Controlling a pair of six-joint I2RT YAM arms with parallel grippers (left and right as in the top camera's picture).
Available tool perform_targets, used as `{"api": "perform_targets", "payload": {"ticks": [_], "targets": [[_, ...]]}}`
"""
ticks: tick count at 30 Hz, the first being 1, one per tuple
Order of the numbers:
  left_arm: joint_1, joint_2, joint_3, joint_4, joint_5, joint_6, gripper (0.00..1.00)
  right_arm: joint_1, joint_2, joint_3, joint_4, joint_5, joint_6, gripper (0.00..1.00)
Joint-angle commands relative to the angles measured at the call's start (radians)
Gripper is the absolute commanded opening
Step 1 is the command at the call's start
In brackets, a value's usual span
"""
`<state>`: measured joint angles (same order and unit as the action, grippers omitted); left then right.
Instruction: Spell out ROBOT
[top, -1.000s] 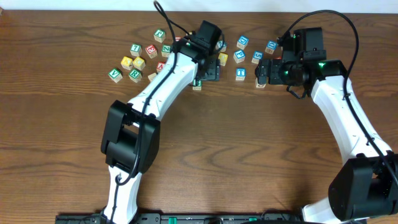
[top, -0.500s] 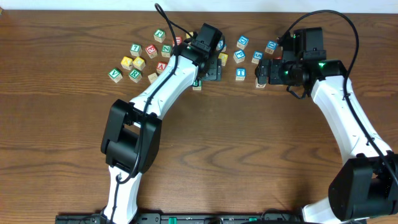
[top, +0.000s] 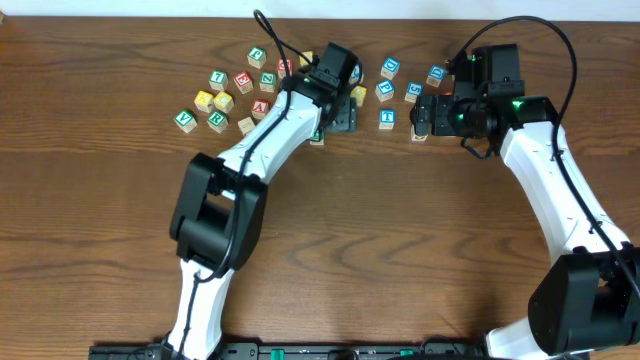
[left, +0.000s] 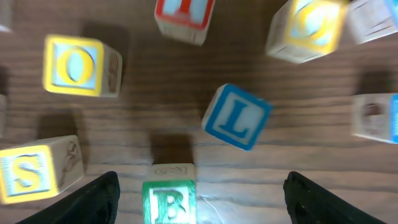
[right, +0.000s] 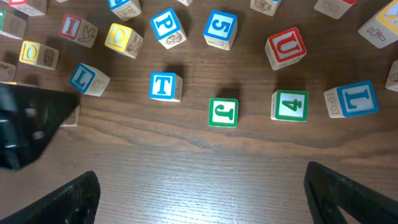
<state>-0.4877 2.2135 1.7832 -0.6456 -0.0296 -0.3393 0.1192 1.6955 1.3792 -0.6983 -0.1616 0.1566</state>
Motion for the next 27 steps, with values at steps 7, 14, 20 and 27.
{"api": "perform_targets", "payload": {"ticks": [7,14,20,27], "targets": [[0.009,0.037,-0.013,0.008,-0.013,0.012,0.83,0.01,0.009,0.019,-0.002,0.002,0.007,0.99],[0.009,0.039,-0.013,0.008,-0.013,0.011,0.82,0.01,0.009,0.019,-0.002,0.002,0.007,0.99],[0.01,0.039,-0.013,0.0,-0.012,0.011,0.82,0.01,0.009,0.019,-0.002,0.002,0.007,0.99],[0.01,0.039,-0.013,-0.019,-0.012,-0.015,0.82,0.01,0.009,0.019,-0.002,0.002,0.007,0.99]]}}
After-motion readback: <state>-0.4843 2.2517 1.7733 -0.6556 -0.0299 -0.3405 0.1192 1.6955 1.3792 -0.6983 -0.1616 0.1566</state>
